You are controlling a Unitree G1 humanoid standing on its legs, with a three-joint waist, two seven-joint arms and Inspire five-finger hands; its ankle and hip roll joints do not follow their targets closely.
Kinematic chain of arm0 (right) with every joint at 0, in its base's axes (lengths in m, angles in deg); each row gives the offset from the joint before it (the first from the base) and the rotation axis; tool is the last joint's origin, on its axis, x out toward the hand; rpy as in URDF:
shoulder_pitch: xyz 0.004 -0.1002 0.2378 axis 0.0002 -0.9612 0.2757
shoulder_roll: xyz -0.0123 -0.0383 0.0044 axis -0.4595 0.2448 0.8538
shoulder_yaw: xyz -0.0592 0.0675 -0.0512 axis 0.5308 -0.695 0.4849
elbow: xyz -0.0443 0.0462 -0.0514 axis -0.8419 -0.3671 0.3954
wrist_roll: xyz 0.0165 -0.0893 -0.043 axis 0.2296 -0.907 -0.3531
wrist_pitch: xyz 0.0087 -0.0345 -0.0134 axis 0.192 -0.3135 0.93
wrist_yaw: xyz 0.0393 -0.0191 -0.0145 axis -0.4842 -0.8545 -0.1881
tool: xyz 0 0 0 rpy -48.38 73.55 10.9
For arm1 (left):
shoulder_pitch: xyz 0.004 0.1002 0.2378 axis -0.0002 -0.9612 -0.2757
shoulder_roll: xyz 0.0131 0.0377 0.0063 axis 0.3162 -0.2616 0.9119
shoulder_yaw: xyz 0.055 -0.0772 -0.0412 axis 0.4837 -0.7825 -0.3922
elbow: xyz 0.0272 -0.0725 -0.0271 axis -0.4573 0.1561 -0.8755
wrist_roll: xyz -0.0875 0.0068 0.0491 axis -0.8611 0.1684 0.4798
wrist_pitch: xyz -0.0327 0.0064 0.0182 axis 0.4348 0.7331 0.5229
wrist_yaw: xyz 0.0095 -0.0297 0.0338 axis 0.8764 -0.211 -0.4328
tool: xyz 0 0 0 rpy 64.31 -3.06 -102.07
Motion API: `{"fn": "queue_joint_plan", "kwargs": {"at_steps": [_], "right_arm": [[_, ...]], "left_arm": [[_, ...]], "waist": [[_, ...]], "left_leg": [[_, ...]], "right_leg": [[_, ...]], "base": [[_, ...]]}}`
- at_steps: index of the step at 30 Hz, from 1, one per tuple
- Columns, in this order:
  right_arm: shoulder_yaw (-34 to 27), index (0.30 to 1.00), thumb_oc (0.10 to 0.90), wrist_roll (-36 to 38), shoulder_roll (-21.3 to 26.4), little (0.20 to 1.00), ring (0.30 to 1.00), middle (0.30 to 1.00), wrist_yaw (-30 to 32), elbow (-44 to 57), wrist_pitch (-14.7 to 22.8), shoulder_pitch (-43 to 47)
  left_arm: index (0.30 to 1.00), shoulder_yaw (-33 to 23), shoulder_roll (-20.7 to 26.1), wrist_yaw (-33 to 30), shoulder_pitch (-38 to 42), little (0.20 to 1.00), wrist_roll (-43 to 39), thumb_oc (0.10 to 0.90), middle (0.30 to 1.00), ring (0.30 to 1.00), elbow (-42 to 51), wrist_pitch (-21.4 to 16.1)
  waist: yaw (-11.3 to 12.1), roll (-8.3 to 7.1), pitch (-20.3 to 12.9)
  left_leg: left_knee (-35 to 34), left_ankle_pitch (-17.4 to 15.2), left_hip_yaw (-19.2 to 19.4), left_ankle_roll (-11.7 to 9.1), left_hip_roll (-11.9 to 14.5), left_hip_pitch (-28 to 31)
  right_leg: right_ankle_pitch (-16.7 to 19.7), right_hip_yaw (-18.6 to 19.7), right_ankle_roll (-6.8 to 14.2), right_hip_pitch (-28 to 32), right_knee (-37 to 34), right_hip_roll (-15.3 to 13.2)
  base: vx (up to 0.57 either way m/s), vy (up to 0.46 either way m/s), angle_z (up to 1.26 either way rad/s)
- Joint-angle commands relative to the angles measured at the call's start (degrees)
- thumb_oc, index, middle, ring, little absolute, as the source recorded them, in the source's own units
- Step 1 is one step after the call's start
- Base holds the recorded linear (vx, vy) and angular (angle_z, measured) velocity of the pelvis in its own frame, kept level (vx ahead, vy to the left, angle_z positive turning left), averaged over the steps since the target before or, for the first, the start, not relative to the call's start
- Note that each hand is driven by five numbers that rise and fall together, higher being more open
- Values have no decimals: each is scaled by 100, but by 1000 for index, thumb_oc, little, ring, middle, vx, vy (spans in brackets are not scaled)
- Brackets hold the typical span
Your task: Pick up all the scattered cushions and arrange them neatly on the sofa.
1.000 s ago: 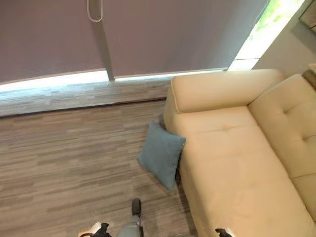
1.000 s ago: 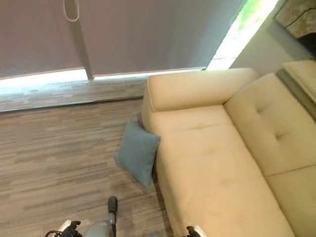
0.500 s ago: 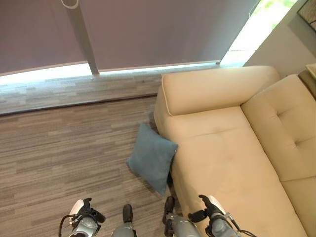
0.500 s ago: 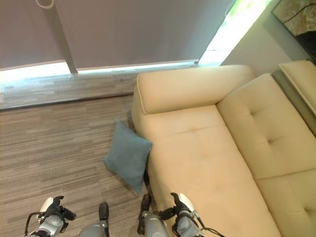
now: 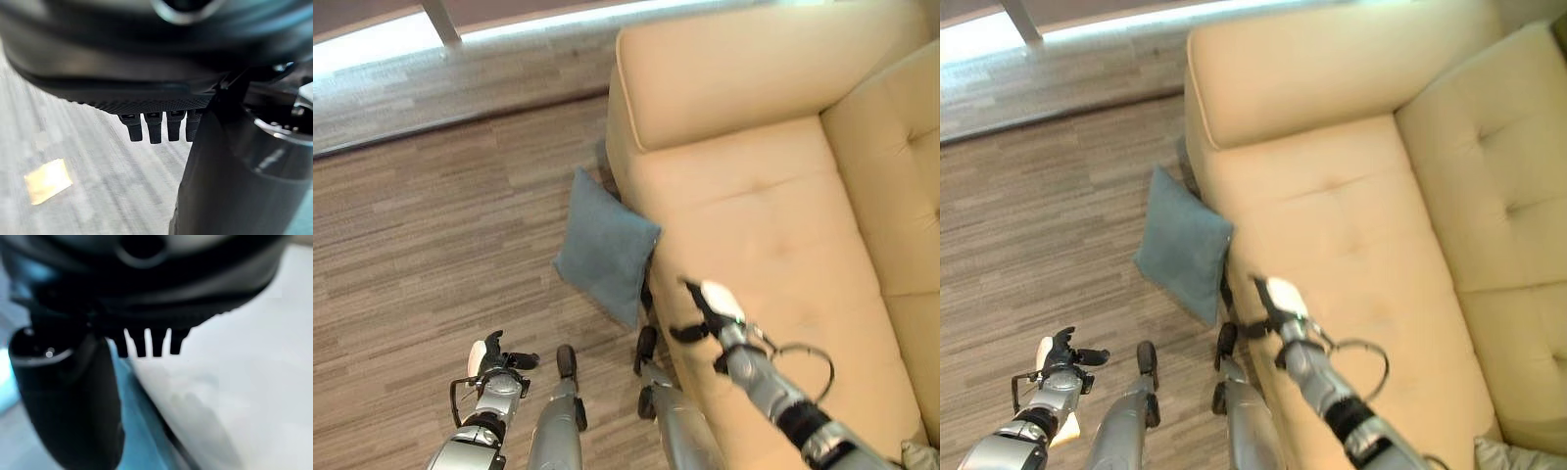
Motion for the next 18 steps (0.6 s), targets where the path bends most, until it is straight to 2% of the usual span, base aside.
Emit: {"fn": "queue_joint_plan", "kwargs": {"at_steps": [1, 2, 3, 4, 5, 6, 7, 8, 9, 13, 18], "right_arm": [[130, 900, 800, -291, -139, 900, 900, 900, 323, 646, 288, 26], [132, 900, 800, -290, -140, 900, 900, 900, 320, 644, 288, 23], [149, 900, 800, -282, -139, 900, 900, 900, 302, 728, 309, -30], [148, 900, 800, -255, -130, 900, 900, 900, 305, 734, 336, -117], [150, 900, 800, -255, -130, 900, 900, 900, 303, 731, 336, -121], [117, 900, 800, -234, -113, 900, 900, 900, 301, 766, 351, -209], [105, 900, 800, -199, -105, 900, 900, 900, 307, 708, 392, -380], [98, 900, 800, -200, -101, 900, 900, 900, 310, 712, 394, -378], [124, 900, 800, -262, -51, 900, 900, 900, 319, 713, 428, -524], [308, 900, 800, -666, 60, 900, 900, 900, 462, 648, 474, -614], [349, 900, 800, -600, 38, 900, 900, 900, 559, 661, 518, -828]], "left_arm": [[900, 295, 234, -388, 1, 900, 468, 800, 900, 900, 276, -229], [900, 296, 234, -386, -2, 900, 468, 800, 900, 900, 272, -228], [900, 315, 210, -333, 112, 900, 344, 800, 900, 900, 377, -258], [900, 318, 174, -342, 239, 900, 217, 800, 900, 900, 501, -289], [900, 319, 172, -341, 236, 900, 216, 800, 900, 900, 497, -287], [900, 331, 159, -352, 369, 900, 154, 800, 900, 900, 595, -321], [900, 446, 148, -366, 546, 900, 174, 800, 900, 900, 785, -363], [900, 449, 148, -369, 552, 900, 174, 800, 900, 900, 790, -363], [900, 554, 162, -365, 774, 900, 222, 800, 900, 900, 809, -369], [900, 780, 223, -449, 1216, 900, 482, 800, 900, 900, 867, -346], [900, 925, 304, -589, 1836, 900, 609, 800, 900, 900, 766, -271]], "waist": [[51, -41, -280], [54, -28, -309], [11, -36, -235], [-30, -32, -191], [-26, -17, -221], [-71, -28, -166], [-147, -14, -162], [-148, -30, -139], [-230, -31, -127], [-370, -90, -67], [-581, -156, -36]], "left_leg": [[7, -351, 158, -39, -114, -375], [-3, -491, 104, -81, -105, -309], [-13, -322, 172, -42, -118, -423], [-15, -304, 181, -42, -124, -452], [-27, -444, 124, -83, -116, -386], [-21, -291, 181, -42, -123, -481], [-61, -417, 145, -85, -106, -428], [-53, -267, 204, -43, -116, -504], [-83, -396, 180, -91, -90, -460], [-87, -372, 246, -107, -79, -568], [9, -387, 310, -133, -40, -757]], "right_leg": [[-955, 206, 592, 140, 751, -498], [-1072, 248, 631, 190, 769, -477], [-928, 232, 605, 85, 726, -487], [-910, 248, 612, 42, 722, -477], [-1026, 289, 652, 93, 738, -456], [-892, 261, 616, -1, 715, -465], [-982, 323, 675, -6, 721, -429], [-858, 285, 634, -69, 702, -451], [-956, 353, 691, -70, 717, -413], [-904, 413, 721, -208, 697, -396], [-877, 477, 716, -444, 735, -377]], "base": [[-7, -45, 1], [-97, -51, 3], [-25, -31, 4], [-24, -30, 4], [-31, -11, 2], [55, -14, 1], [-113, -11, -1], [54, -21, -1], [-32, -12, -3], [-26, -24, -9], [-32, -42, -19]]}}
